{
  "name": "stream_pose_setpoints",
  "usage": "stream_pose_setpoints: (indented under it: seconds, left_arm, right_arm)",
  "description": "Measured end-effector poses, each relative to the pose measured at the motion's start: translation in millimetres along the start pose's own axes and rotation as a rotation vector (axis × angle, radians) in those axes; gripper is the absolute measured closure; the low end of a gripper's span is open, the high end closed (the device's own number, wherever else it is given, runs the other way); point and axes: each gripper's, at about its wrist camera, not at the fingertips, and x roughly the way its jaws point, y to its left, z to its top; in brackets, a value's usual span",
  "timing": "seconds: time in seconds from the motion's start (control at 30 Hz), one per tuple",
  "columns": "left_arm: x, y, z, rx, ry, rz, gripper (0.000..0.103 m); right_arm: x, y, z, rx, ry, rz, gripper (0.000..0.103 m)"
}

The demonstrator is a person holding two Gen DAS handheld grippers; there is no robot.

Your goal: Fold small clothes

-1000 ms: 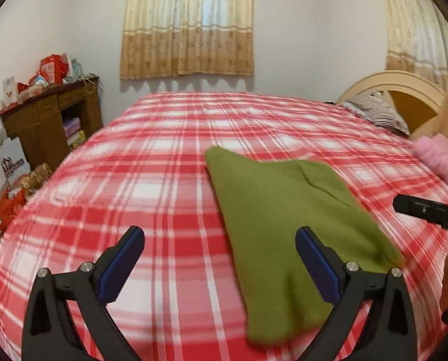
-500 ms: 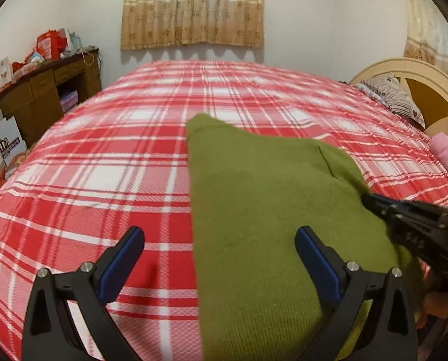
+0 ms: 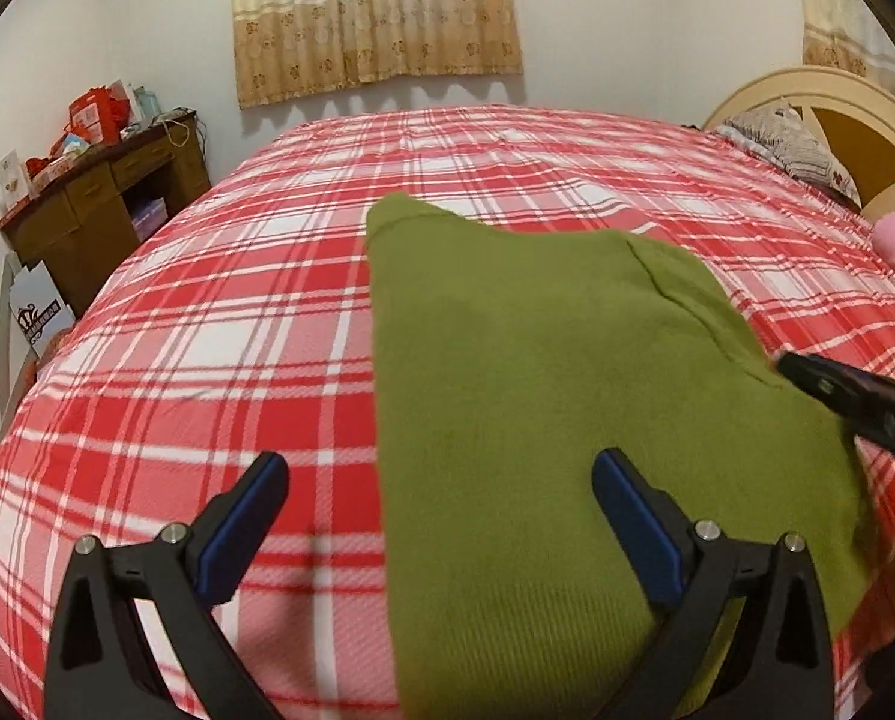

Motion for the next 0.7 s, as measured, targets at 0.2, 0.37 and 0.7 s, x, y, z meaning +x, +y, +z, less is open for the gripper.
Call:
stream_pose_setpoints:
  seconds: [0.2, 0.37, 0.7]
  left_arm:
    - [-11, -4, -5, 0.003, -0.019, 0.024, 0.000]
    - [-15, -20, -12, 0.124, -0.014, 0.075, 0.000]
    - [-16, -18, -27, 0.086, 0.005, 0.063, 0.000]
  right_arm:
    - [-44, 32, -26, -0.092, -0.111, -0.024, 0.066]
    - [-21, 37, -43, -0.078, -0.035, 0.026, 0.066]
    - [-22, 22, -50, -0.010, -0.058, 0.023, 0.065]
